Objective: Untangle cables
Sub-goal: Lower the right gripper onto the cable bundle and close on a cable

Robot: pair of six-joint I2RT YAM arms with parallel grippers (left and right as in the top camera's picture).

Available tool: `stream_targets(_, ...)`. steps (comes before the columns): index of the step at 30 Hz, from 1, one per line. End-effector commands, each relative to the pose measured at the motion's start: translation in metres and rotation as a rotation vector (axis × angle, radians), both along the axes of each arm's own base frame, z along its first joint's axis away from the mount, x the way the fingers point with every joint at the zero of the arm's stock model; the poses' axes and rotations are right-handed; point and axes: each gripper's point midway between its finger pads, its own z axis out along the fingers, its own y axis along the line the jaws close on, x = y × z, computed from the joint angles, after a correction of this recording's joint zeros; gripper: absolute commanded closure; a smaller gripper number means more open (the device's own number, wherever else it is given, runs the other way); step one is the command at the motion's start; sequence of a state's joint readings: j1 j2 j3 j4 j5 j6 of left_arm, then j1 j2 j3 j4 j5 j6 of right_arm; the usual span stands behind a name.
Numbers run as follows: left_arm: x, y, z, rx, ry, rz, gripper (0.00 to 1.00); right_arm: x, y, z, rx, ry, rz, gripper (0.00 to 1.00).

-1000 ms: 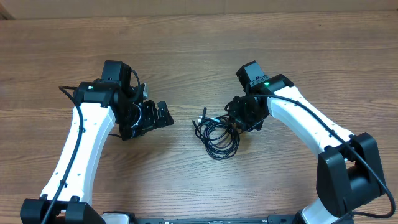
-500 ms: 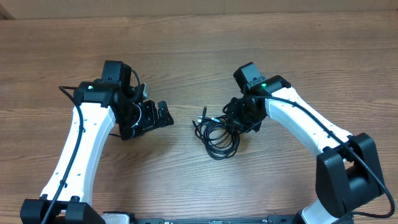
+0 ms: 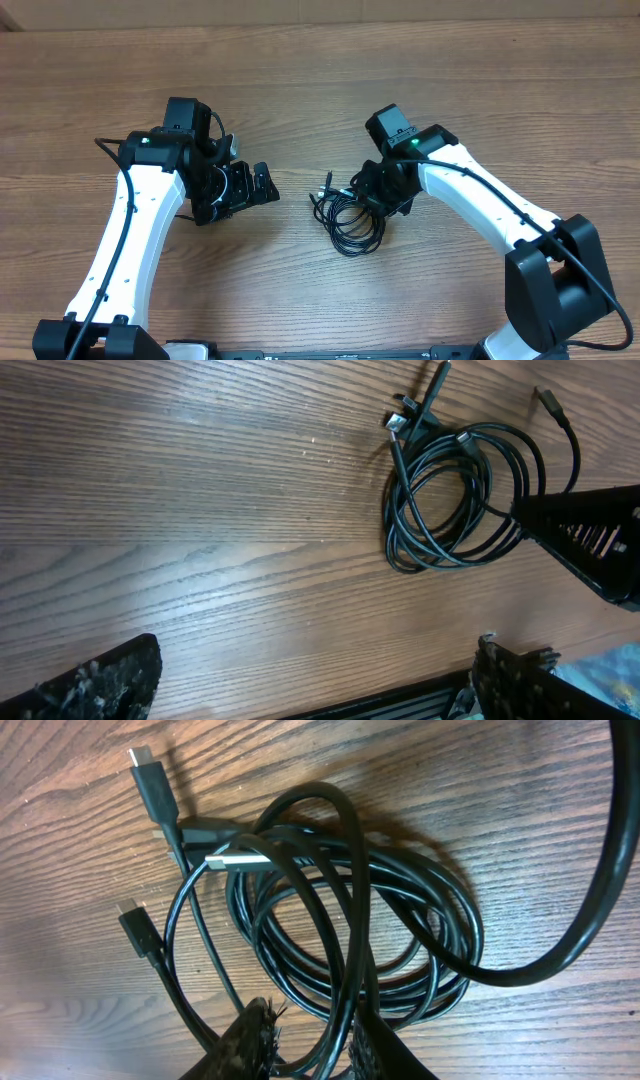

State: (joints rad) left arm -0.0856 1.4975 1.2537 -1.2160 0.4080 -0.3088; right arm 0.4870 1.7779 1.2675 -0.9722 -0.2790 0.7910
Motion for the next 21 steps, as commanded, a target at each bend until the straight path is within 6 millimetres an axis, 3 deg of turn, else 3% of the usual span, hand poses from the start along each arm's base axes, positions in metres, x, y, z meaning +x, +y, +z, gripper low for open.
stream_targets(1,0.0042,-0.0040,0.0044,-0.012,-0.010,-0.003,0.00,-0.0003,-0.0023,-0.0045,-0.024,0.003,-0.014,0.75)
stream_targets(17,0.0043,-0.0040,0.0044,-0.012,-0.010,-0.003,0.01,0.0056,-0.0047,-0.0054,-0.044,-0.026,-0.017,0.85)
stream_targets(21,0.0043,-0.0040,0.0044,-0.012,-0.010,-0.003,0.00,0.0076,-0.0034,-0.0050,-0.039,-0.035,-0.017,0.96)
